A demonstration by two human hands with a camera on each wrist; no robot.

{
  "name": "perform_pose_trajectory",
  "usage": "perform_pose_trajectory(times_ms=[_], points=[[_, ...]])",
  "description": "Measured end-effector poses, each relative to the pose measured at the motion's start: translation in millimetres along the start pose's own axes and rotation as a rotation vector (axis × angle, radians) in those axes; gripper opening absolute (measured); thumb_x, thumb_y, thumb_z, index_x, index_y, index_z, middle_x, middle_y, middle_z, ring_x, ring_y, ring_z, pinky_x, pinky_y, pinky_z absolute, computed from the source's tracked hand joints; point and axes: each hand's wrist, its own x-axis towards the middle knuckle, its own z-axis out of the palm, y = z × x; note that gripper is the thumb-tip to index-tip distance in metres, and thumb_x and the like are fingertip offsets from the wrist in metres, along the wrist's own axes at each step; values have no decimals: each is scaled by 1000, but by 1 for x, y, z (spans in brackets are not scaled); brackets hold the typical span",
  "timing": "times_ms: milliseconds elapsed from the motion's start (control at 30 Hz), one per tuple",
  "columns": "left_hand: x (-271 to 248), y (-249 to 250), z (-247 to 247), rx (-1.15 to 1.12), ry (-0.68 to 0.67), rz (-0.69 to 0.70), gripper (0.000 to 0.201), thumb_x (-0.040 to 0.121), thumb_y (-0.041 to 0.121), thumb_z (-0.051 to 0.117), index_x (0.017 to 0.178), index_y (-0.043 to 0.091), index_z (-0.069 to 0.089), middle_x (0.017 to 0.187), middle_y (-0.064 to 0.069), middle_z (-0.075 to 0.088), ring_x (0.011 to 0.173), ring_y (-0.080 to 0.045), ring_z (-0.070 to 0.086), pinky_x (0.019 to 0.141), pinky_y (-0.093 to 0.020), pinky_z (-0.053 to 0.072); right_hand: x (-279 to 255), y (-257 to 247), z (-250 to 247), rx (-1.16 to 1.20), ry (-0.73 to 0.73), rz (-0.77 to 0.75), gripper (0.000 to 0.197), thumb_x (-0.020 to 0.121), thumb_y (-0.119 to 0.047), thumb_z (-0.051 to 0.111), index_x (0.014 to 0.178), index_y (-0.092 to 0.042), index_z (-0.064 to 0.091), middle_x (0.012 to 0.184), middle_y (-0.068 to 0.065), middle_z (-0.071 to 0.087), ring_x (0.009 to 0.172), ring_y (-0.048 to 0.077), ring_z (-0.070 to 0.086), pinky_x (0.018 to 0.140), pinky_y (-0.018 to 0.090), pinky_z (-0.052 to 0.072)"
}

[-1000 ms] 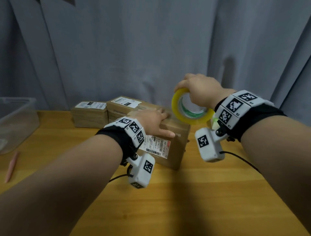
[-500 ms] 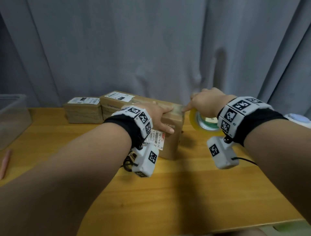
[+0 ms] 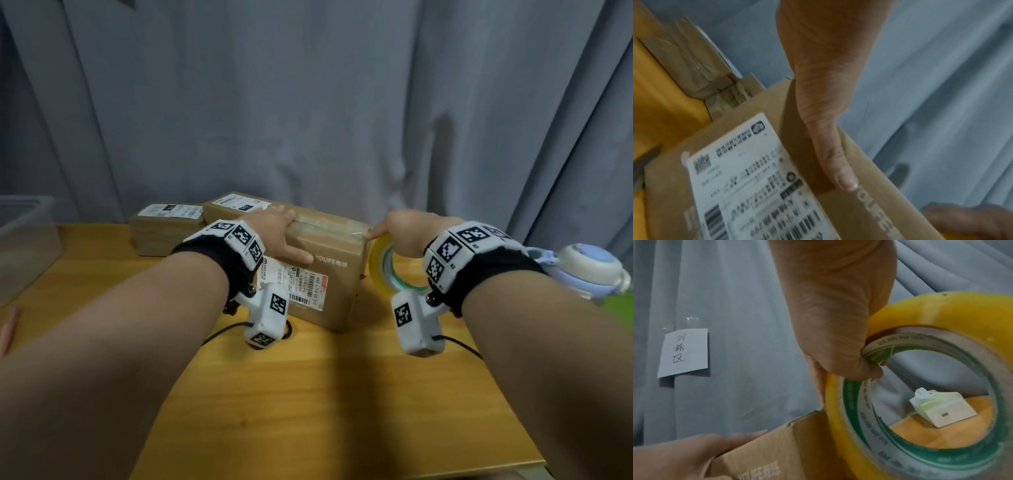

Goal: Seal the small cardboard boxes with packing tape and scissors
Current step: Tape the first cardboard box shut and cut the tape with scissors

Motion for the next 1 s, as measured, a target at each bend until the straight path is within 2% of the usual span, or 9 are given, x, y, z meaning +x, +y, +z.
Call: perform_pose_trajectory(times_ms=[67,167,300,567,667,733,833,867,1000], points=[[-3,10,1,10,11,42,113,61,84,51,150,23,18,158,-5,16,144,-25,18,116,-46,20,-1,4,4,23,27,-22,79,81,10,34,127,-52,52,139,2,48,89,22,53,65,26,36],[-11,39,8,-62,32,166,103,68,79,50,151,27,16,159,1,14,145,-21,15,118,-43,16,2,7,8,14,56,-39,76,84,7,38,127,-54,51,136,1,50,105,26,57,71,27,39],[-8,69,16,-94,129,247,92,76,79,38,148,24,27,156,1,23,143,-20,21,116,-43,19,-2,14,7,3,85,-51,69,85,-1,43,123,-58,52,131,-3,53,110,24,56,80,30,46],[1,81,2,-71,128,344,75,82,66,50,143,25,38,146,3,43,132,-20,40,109,-41,32,-22,37,20,104,71,-50,71,84,5,40,128,-49,52,131,-1,53,118,24,52,96,29,43],[0,69,1,-149,105,311,64,87,51,53,143,25,37,141,2,48,125,-19,47,100,-30,38,-20,26,29,201,128,-69,72,81,7,40,136,-39,49,138,1,51,116,24,54,93,30,47],[-1,64,1,-149,89,314,57,91,42,49,145,27,35,143,1,47,126,-19,46,98,-28,35,-14,18,33,241,157,-95,70,80,3,45,139,-35,47,137,1,52,114,22,56,89,29,50],[-1,60,-1,-104,52,352,55,95,38,40,148,30,28,151,-2,35,137,-22,34,109,-31,25,-9,12,36,253,174,-95,71,80,-6,54,143,-35,41,113,3,55,88,19,61,66,23,45],[1,60,-1,-97,43,359,56,95,40,37,149,30,25,152,-3,32,139,-22,30,112,-33,21,-9,11,38,264,192,-95,74,80,-9,56,145,-38,36,109,5,52,84,20,60,64,24,45],[1,56,2,-119,46,341,59,94,40,37,150,24,24,154,-3,30,139,-21,30,112,-32,22,-16,10,51,381,287,-71,80,81,-15,58,147,-42,23,126,15,42,100,31,57,90,35,48]])
